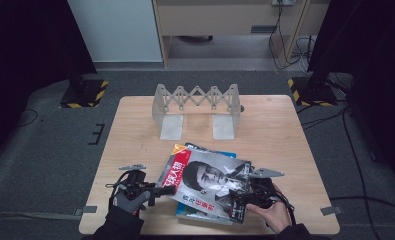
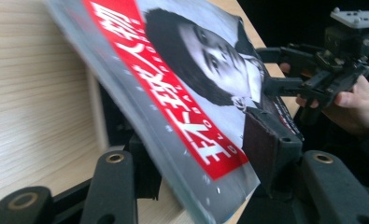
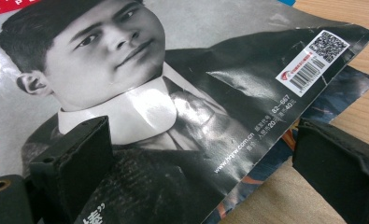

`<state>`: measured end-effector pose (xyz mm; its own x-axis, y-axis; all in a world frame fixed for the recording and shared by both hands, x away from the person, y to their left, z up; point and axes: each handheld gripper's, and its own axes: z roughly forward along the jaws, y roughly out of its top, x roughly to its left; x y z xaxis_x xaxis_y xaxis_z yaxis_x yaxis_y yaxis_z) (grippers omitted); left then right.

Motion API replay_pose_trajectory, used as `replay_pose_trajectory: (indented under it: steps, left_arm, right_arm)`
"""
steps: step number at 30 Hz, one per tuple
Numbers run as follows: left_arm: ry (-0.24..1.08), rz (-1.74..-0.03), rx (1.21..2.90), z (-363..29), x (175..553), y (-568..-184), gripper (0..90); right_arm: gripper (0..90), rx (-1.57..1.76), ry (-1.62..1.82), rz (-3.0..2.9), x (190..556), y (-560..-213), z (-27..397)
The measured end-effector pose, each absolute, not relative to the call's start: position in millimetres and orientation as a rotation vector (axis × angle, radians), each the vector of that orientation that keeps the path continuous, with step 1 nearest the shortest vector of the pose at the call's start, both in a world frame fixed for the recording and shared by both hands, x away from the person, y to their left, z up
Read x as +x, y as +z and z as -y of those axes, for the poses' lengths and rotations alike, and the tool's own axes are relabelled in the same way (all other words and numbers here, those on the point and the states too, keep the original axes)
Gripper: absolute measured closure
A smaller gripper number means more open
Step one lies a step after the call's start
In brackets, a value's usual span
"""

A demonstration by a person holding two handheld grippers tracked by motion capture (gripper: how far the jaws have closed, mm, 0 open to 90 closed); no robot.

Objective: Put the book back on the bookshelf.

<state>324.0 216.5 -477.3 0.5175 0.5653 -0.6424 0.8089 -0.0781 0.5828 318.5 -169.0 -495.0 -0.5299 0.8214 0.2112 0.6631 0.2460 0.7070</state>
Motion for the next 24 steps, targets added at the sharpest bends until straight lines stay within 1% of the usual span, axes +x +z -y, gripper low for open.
replay_pose_trajectory:
  steps: [3,5,9,13,16,19,20,22,24]
  left_arm:
    - [-0.301,-1.132,1.813,-206,330,-477,49.0]
    - [-0.282,-1.131,1.817,-204,332,-474,47.5]
    - [-0.318,-1.169,1.783,-206,342,-474,47.8]
    - [-0.317,-1.2,1.751,-208,352,-473,47.5]
    - [-0.359,-1.221,1.722,-210,360,-475,47.3]
    - [-0.39,-1.227,1.733,-211,362,-479,47.4]
    - [-0.397,-1.226,1.732,-211,363,-479,48.1]
    - [-0.395,-1.227,1.763,-210,362,-480,56.1]
    - [-0.382,-1.225,1.794,-207,361,-481,59.5]
  right_arm:
    - [5.6,1.402,1.156,-2.312,319,-495,169]
    - [5.6,1.402,1.158,-2.312,319,-495,169]
    - [5.6,1.41,1.161,-2.316,319,-495,170]
    - [5.6,1.411,1.161,-2.316,319,-495,170]
    - [5.6,1.42,1.165,-2.313,319,-496,170]
    - [5.5,1.415,1.165,-2.315,319,-496,170]
    - [5.5,1.417,1.164,-2.32,319,-496,170]
    - [5.5,1.417,1.164,-2.319,319,-496,170]
    - [5.5,1.416,1.163,-2.319,319,-496,170]
